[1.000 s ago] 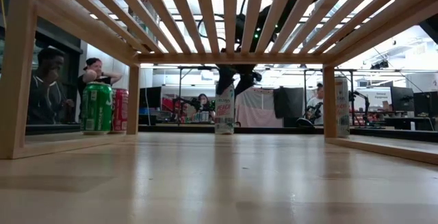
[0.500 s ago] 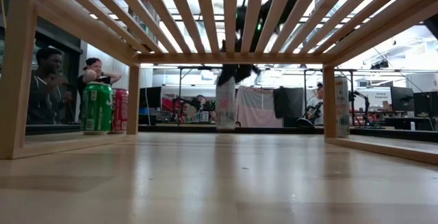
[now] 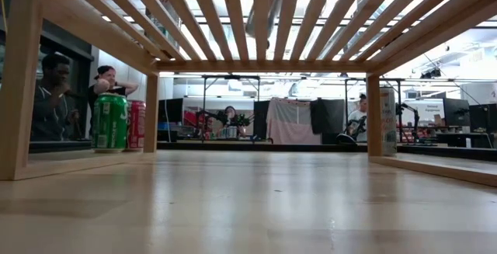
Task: Place canned beverage on shelf
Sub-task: Put the top white pink soda can aligned with other white pink soda can on the shelf
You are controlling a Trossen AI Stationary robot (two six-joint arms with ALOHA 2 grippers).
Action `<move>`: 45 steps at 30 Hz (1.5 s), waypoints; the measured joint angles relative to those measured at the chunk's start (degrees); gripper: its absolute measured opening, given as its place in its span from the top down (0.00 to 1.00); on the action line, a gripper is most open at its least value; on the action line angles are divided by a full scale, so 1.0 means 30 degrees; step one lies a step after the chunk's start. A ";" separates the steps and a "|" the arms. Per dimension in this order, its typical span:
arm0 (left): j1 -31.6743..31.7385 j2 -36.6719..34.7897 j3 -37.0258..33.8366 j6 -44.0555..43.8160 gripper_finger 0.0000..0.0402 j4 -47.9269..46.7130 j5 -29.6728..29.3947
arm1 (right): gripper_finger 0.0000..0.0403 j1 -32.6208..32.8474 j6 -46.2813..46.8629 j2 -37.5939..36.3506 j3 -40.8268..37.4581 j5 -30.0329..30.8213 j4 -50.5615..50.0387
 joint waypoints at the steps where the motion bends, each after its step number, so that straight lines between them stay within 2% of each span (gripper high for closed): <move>1: 0.0007 0.0077 0.0477 -0.0053 0.78 0.0028 0.0539 | 0.43 0.0643 0.0294 -0.0298 -0.0006 0.0049 -0.0151; 4: 0.0000 0.0523 0.1862 -0.0626 0.66 0.0058 0.2425 | 0.43 0.2574 0.0997 -0.0874 -0.0006 0.0097 -0.0358; 8: -0.0128 0.1833 0.3237 -0.1778 0.48 0.1117 0.6055 | 0.43 0.4821 0.1693 -0.0696 -0.0033 -0.0067 -0.0094; 12: -0.0890 0.4359 0.4229 -0.2371 0.35 0.2011 0.9158 | 0.43 0.6157 0.1917 -0.0346 -0.0034 -0.0206 0.0739; 15: -0.1816 0.6668 0.5183 -0.2324 0.30 0.1950 1.0064 | 0.43 0.6705 0.1920 -0.0281 -0.0036 -0.0749 0.1057; 21: -0.3257 1.0244 0.7649 -0.2267 0.29 0.0856 0.9876 | 0.43 0.7473 0.1920 -0.0366 -0.0036 -0.2471 0.2267; 26: -0.4205 1.2206 0.9065 -0.2590 0.30 -0.0617 0.8348 | 0.43 0.8378 0.1940 0.0262 -0.0036 -0.2548 0.3316; 31: -0.4561 1.3062 0.9127 -0.2507 0.30 -0.1248 0.6599 | 0.43 0.9261 0.2943 0.1119 -0.0036 -0.0183 0.4815; 38: -0.4605 1.3297 0.9129 -0.2438 0.30 -0.1204 0.6428 | 0.43 1.0237 0.4960 0.2170 -0.0036 0.3769 0.6005; 45: -0.5007 1.3398 0.9136 -0.1669 0.30 -0.1045 0.6356 | 0.43 1.0910 0.5840 0.2533 -0.0043 0.5385 0.6999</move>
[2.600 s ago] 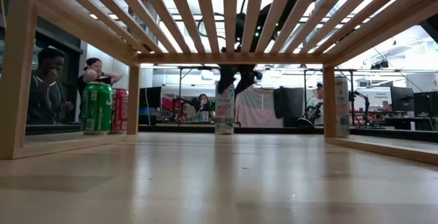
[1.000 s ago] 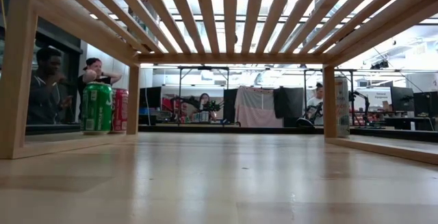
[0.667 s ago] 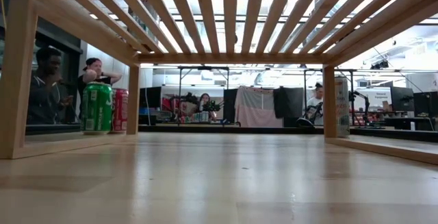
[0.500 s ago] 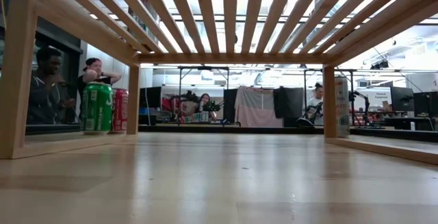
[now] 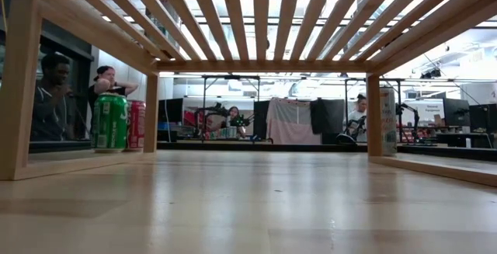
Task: Place canned beverage on shelf
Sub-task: Put the top white pink soda can aligned with other white pink soda can on the shelf
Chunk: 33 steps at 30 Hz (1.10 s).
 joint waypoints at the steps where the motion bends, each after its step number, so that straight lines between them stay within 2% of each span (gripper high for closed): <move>1: -0.0059 0.0017 0.0001 0.0003 0.30 -0.0008 -0.0030 | 0.43 0.0088 -0.0020 -0.0009 0.0000 0.0287 0.0094; 15: -0.0304 0.1727 0.0022 -0.1957 0.30 0.0709 -0.0698 | 0.43 0.0373 -0.0599 -0.0075 -0.0029 0.0617 0.0635; 24: -0.0297 0.1707 0.0015 -0.1694 0.30 0.0735 -0.1589 | 0.43 0.0258 -0.1545 -0.0075 -0.0029 0.0927 0.0707; 31: -0.0272 0.1720 0.0008 -0.1304 0.42 0.0510 -0.2091 | 0.43 0.0140 -0.2368 -0.0075 -0.0029 0.0601 0.0680; 33: -0.0232 0.1660 -0.0007 -0.1284 0.42 0.0485 -0.2248 | 0.43 0.0113 -0.2589 -0.0075 -0.0029 0.0404 0.0658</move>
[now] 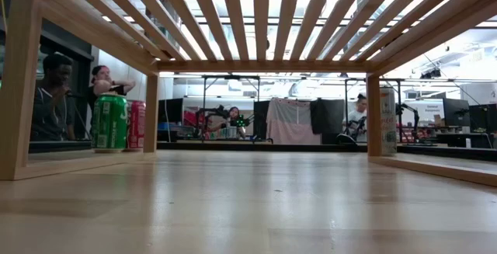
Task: Place canned beverage on shelf
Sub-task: Put the top white pink soda can aligned with other white pink soda can on the shelf
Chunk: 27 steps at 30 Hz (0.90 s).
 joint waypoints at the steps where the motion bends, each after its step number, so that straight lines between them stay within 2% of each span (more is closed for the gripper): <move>1: 0.0000 -0.0073 0.0000 0.0015 0.42 -0.0039 -0.0011 | 0.43 -0.0012 -0.0003 0.0000 0.0000 -0.0029 0.0027; 3: 0.0000 -0.0265 -0.0007 0.0063 0.42 -0.0151 0.0016 | 0.42 -0.0071 -0.0027 0.0000 0.0000 -0.0073 0.0114; 4: 0.0013 -0.0382 -0.0007 0.0079 0.42 -0.0261 0.0032 | 0.38 -0.0139 -0.0141 -0.0006 0.0000 -0.0141 0.0114; 7: 0.0019 -0.0900 -0.0079 -0.0393 0.42 -0.1536 -0.0072 | 0.16 -0.0415 -0.0534 -0.0341 0.0072 -0.0063 0.0108; 9: -0.0072 -0.1278 -0.0109 -0.0830 0.42 -0.2076 -0.0195 | 0.06 -0.0604 -0.0496 -0.0781 0.0160 -0.0068 0.0180; 10: -0.0116 -0.1447 -0.0088 -0.1144 0.42 -0.2305 -0.0331 | 0.05 -0.0716 -0.0513 -0.0921 0.0160 -0.0087 0.0124; 14: -0.0545 -0.2214 -0.0066 -0.1743 0.42 -0.4296 -0.0928 | 0.12 -0.1155 -0.0868 -0.1585 0.0095 -0.0264 -0.0515; 17: -0.1579 -0.2855 -0.0440 -0.1689 0.42 -0.4373 -0.2666 | 0.14 -0.1381 -0.0999 -0.2421 0.0124 -0.0155 -0.0924; 22: -0.4342 -0.5483 -0.4273 -0.2284 0.42 -0.0996 -0.6031 | 0.14 -0.1702 -0.1002 -0.2851 0.0073 -0.0123 -0.1921; 25: -0.5782 -0.7393 -0.7943 -0.2461 0.42 0.3663 -0.6781 | 0.14 -0.1775 -0.1003 -0.2980 0.0080 -0.0056 -0.1795; 27: -0.6452 -0.8479 -1.0379 -0.1512 0.42 0.7438 -0.6902 | 0.14 -0.1775 -0.1003 -0.2915 0.0077 -0.0061 -0.1914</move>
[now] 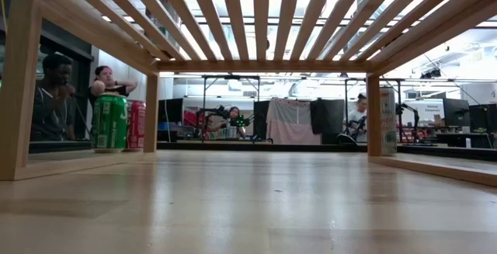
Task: Place canned beverage on shelf
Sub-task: Put the top white pink soda can aligned with other white pink soda can on the shelf
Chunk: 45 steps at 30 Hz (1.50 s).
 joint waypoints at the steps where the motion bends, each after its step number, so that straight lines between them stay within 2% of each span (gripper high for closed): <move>1: -0.0199 -0.0414 -0.1057 0.0729 0.42 0.1893 0.0027 | 0.14 0.0000 0.0000 0.0022 -0.0004 -0.0002 -0.0093; 5: -0.0170 -0.1580 -0.4403 0.3409 0.42 0.7859 0.0733 | 0.14 0.0000 0.0000 0.0008 -0.0011 -0.0004 -0.0085; 8: 0.0600 -0.2214 -0.5666 0.4664 0.42 0.9391 0.2122 | 0.14 0.0004 0.0034 0.0008 -0.0011 -0.0004 -0.0099; 13: 0.2812 -0.3356 -0.6497 0.6264 0.42 0.9463 0.5194 | 0.14 0.0015 0.0142 0.0015 -0.0011 -0.0018 -0.0161; 20: 0.5083 -0.4380 -0.6509 0.6508 0.42 0.5615 0.8597 | 0.14 0.0156 0.0832 0.0022 -0.0018 -0.0290 -0.0176; 24: 0.5105 -0.4422 -0.6516 0.6148 0.42 0.4003 0.8937 | 0.14 0.0219 0.1540 0.0022 -0.0026 -0.0288 -0.0252; 28: 0.4802 -0.4430 -0.6532 0.6344 0.42 0.3706 0.8909 | 0.14 0.0270 0.1857 0.0030 -0.0032 -0.0281 -0.0252; 30: 0.4754 -0.4483 -0.7079 0.6648 0.42 0.4718 0.8900 | 0.14 0.0277 0.1863 0.0030 -0.0033 -0.0281 -0.0250; 34: 0.4762 -0.5119 -0.9781 0.6808 0.42 0.8485 0.8828 | 0.14 0.0277 0.1865 0.0030 -0.0033 -0.0281 -0.0245; 39: 0.5175 -0.6374 -1.1845 0.8029 0.42 1.2552 0.7713 | 0.14 0.0277 0.2215 0.0030 -0.0033 -0.0273 -0.0245; 45: 0.6112 -0.6318 -1.2126 0.8855 0.42 1.2207 0.8314 | 0.14 0.0277 0.2222 0.0037 -0.0033 -0.0273 -0.0245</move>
